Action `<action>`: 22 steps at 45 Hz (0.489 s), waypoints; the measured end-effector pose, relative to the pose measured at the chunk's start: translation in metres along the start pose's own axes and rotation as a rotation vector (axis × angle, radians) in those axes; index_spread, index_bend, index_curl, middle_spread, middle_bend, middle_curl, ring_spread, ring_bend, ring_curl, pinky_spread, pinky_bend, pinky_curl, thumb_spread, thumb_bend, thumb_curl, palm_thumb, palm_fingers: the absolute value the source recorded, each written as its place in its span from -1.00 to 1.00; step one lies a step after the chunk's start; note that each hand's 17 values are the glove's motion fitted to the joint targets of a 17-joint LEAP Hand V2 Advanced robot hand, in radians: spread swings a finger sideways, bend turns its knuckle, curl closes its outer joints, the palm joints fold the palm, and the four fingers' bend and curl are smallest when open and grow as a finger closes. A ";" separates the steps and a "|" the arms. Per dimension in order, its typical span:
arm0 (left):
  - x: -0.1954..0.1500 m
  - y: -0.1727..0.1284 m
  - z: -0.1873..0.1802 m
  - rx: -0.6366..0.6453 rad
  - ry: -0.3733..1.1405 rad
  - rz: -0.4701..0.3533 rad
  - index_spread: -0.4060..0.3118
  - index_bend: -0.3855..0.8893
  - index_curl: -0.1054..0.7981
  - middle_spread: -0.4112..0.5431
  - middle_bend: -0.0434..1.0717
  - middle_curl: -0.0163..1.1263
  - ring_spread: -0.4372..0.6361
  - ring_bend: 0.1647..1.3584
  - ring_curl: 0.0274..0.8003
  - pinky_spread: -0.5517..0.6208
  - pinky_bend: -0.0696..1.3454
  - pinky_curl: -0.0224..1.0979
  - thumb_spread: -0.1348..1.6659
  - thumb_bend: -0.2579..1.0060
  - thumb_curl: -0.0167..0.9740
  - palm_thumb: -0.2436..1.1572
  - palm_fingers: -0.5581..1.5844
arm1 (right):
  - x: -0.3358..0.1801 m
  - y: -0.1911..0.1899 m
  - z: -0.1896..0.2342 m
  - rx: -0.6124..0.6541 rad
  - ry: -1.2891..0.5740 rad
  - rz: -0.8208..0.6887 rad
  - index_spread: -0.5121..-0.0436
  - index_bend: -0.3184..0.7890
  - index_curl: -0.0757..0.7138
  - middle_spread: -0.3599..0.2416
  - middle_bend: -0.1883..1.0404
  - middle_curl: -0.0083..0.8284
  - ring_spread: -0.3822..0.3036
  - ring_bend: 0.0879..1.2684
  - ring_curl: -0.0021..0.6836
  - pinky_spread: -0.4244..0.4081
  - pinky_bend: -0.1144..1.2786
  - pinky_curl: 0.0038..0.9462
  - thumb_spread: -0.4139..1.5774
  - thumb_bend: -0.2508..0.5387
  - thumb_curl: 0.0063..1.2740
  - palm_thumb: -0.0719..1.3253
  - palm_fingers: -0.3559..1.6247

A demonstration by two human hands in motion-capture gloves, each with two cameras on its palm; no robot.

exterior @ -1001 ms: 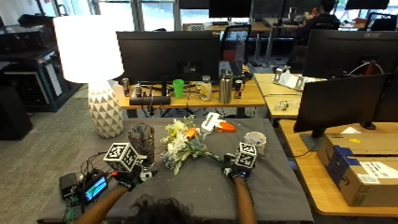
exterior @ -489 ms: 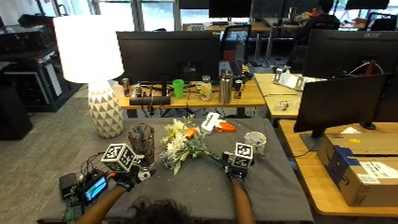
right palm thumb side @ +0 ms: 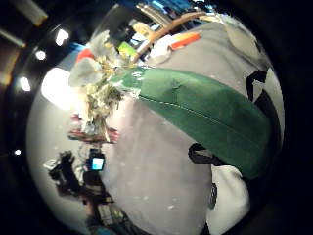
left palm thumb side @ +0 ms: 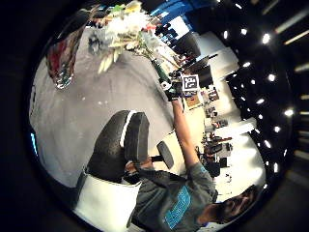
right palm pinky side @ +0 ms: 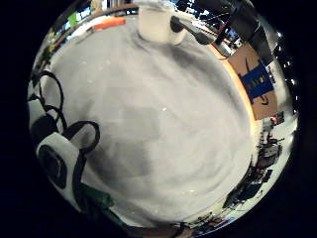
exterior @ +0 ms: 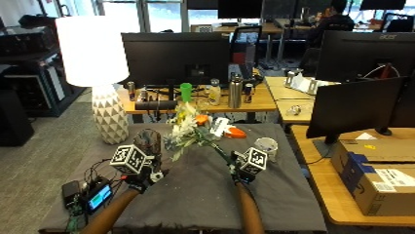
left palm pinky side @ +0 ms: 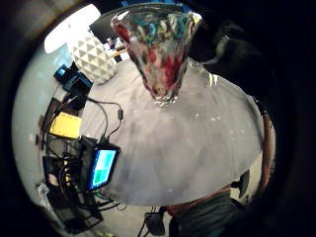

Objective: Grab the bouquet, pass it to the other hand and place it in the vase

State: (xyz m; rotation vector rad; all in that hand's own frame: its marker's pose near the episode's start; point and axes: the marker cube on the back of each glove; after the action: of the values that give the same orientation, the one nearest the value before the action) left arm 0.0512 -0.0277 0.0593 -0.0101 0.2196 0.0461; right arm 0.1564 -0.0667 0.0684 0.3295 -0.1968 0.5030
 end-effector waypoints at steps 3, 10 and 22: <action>0.012 -0.010 0.000 0.025 0.041 0.014 -0.01 -0.17 -0.13 -0.02 -0.60 -0.36 0.26 -0.32 -0.29 0.58 -0.38 -0.31 0.30 -0.63 -0.39 -0.35 -0.06 | -0.018 -0.003 -0.010 0.037 -0.164 -0.027 0.19 0.07 0.39 -0.32 0.46 0.40 -0.44 0.42 0.60 -0.64 0.13 -0.01 0.12 -0.43 -0.05 0.47 0.81; 0.038 -0.043 -0.004 0.079 0.213 0.029 0.01 -0.08 -0.03 -0.12 -0.61 -0.36 0.16 -0.40 -0.33 0.45 -0.43 -0.32 0.31 -0.62 -0.39 -0.32 0.09 | -0.055 -0.001 -0.028 0.029 -0.479 -0.048 0.18 0.10 0.47 -0.33 0.50 0.44 -0.45 0.47 0.62 -0.66 0.17 0.01 0.10 -0.43 -0.02 0.48 0.79; 0.097 -0.112 -0.031 0.110 0.581 0.059 0.11 -0.29 -0.11 -0.24 -0.52 -0.30 -0.03 -0.35 -0.25 0.26 -0.45 -0.29 0.29 -0.62 -0.35 -0.23 0.12 | -0.145 0.011 -0.043 -0.021 -1.019 -0.302 0.21 0.11 0.57 -0.35 0.56 0.48 -0.45 0.51 0.62 -0.67 0.21 0.04 0.10 -0.43 0.02 0.48 0.77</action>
State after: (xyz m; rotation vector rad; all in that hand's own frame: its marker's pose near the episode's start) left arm 0.1446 -0.1360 0.0081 0.0934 0.8031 0.0891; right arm 0.0303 -0.1057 -0.0070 0.5646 -1.1211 -0.0069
